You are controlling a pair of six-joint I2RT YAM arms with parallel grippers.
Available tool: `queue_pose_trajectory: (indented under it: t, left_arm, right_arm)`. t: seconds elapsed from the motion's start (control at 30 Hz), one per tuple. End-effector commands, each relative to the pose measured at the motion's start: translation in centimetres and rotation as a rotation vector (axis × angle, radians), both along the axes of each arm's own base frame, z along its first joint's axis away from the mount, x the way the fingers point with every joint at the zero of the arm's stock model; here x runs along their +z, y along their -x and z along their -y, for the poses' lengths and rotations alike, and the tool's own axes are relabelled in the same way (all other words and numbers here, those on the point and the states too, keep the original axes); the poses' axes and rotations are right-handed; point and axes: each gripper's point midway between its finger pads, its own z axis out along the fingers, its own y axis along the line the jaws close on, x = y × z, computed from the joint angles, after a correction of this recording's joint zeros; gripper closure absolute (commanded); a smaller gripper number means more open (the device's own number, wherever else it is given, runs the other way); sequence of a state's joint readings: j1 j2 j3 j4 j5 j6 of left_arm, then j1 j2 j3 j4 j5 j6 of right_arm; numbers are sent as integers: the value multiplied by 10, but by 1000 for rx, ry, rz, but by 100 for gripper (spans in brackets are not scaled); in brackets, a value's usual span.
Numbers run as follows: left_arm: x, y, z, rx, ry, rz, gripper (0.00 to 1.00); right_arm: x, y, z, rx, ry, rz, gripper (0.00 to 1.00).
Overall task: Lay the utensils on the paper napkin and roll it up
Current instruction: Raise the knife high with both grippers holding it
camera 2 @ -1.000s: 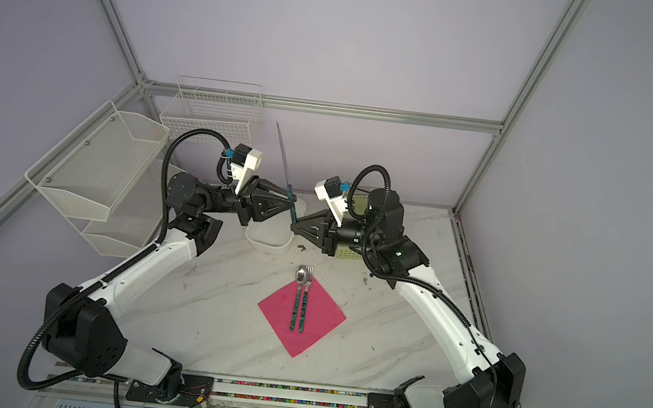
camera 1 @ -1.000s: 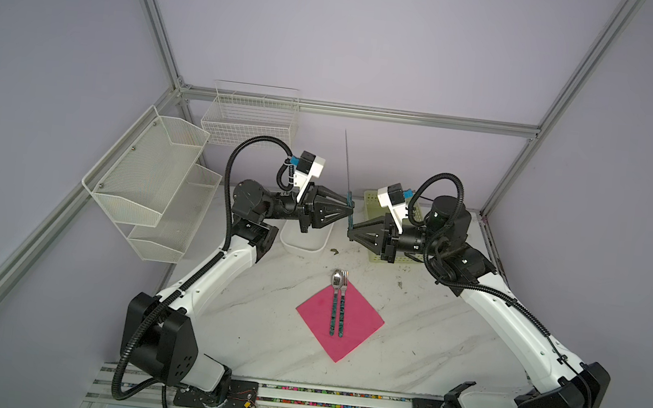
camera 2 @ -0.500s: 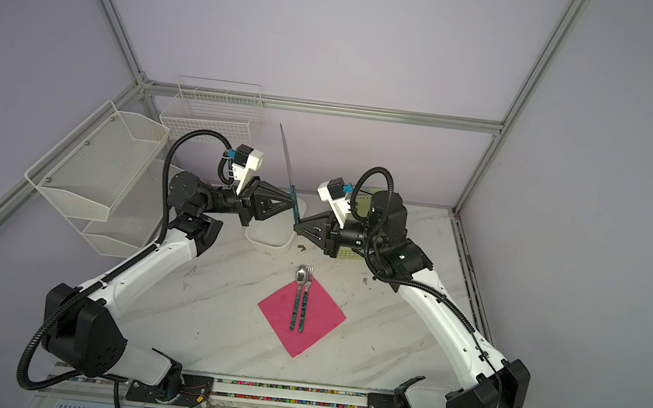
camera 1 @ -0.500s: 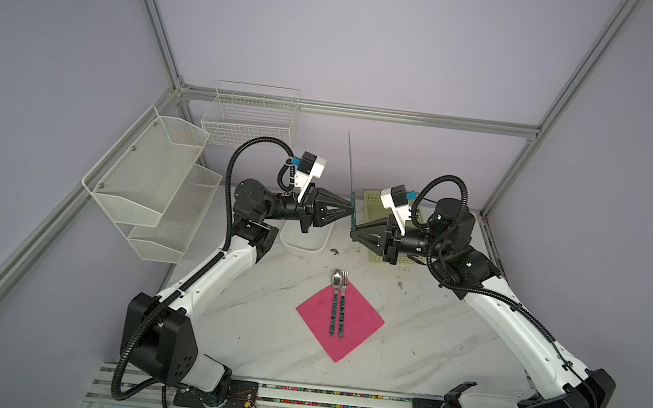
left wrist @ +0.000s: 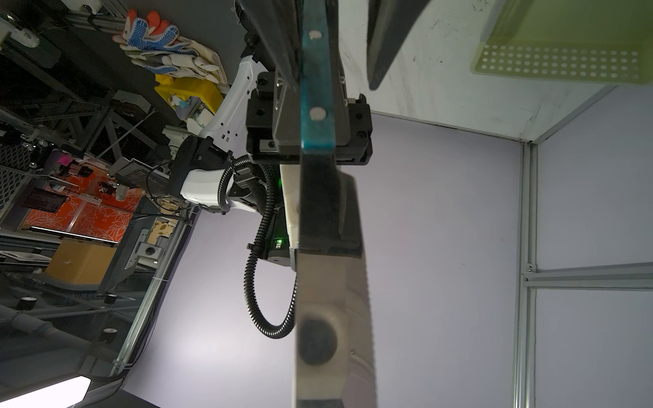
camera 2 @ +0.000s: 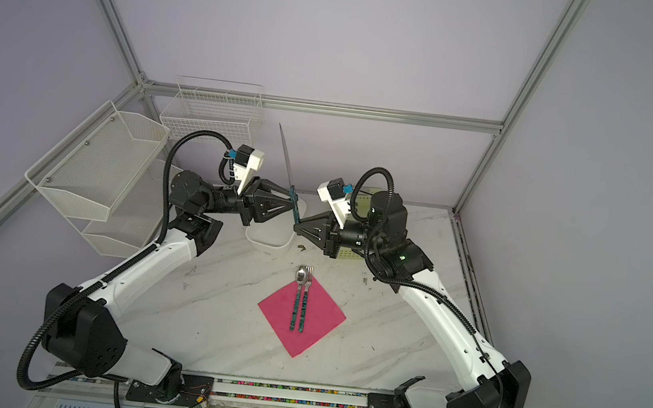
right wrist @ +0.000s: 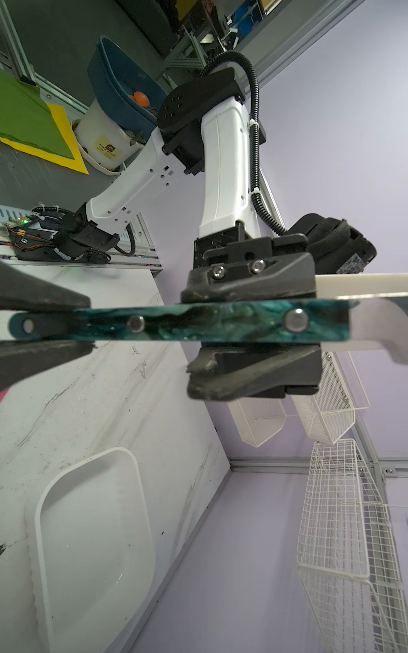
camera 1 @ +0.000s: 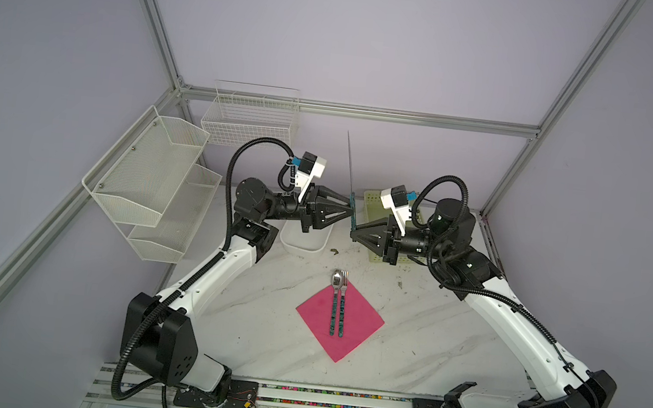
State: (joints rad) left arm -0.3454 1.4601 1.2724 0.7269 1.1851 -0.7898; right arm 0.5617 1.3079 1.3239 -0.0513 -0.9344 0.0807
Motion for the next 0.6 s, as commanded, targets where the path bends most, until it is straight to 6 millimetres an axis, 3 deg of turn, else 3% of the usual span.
queue_pose_trajectory:
  t: [0.0, 0.47, 0.57]
  left_arm:
    - [34, 16, -4, 11, 40, 108, 72]
    - [34, 15, -1, 1, 39, 106, 72]
    - [34, 15, -1, 0, 39, 108, 77]
  right_arm:
    - [14, 13, 3, 27, -21, 51, 100]
    - [7, 9, 2, 19, -2, 35, 100]
    - [7, 9, 2, 20, -4, 36, 100]
